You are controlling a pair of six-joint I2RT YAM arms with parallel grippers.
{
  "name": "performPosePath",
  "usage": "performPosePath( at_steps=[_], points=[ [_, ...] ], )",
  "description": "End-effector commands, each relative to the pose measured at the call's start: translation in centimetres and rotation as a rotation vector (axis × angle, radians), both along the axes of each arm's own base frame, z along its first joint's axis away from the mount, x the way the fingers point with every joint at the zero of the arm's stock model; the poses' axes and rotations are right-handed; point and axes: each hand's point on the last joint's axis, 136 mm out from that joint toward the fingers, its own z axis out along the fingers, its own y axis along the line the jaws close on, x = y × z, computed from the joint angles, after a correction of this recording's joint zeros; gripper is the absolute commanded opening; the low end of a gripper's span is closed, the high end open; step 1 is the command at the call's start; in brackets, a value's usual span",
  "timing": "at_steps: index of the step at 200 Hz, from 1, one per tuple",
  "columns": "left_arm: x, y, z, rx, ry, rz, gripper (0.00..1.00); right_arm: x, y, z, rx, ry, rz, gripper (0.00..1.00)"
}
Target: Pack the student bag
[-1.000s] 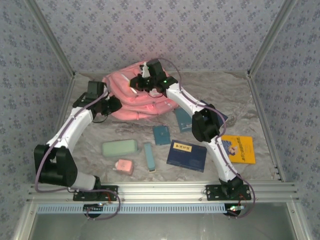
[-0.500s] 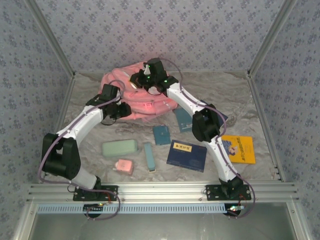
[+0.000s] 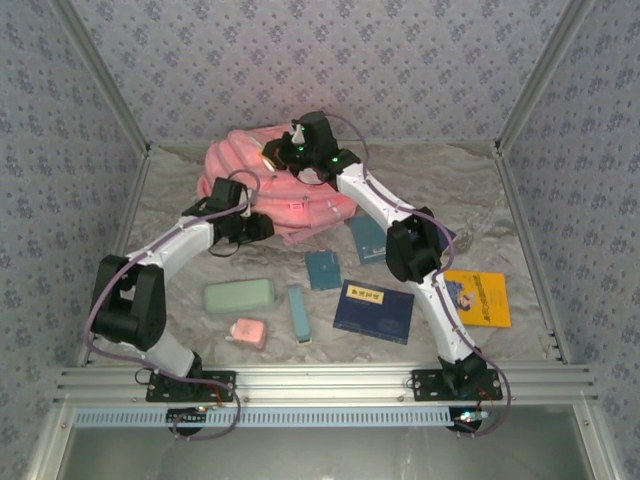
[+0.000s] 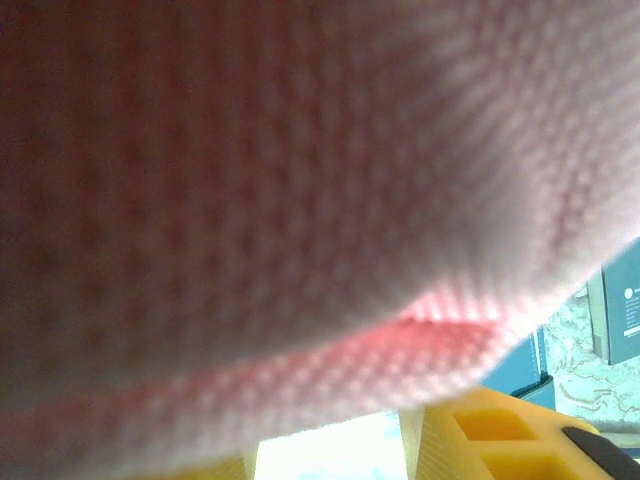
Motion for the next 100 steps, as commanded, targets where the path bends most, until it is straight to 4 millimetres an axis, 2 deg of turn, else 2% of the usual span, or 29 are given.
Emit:
performPosePath(
  at_steps=[1,34,100],
  points=[
    [1.2,-1.3,0.2,-0.030,-0.019,-0.041,0.40,1.8,-1.3,7.0,0.130,-0.147,-0.050,0.00],
    [1.2,-2.5,-0.3,0.011,-0.017,-0.069,0.39,2.1,-1.4,6.8,0.148,-0.131,-0.055,0.00],
    [1.6,-0.3,-1.0,0.344,-0.054,0.025,0.38,2.0,-1.0,6.8,0.172,-0.112,-0.071,0.00]
  ],
)
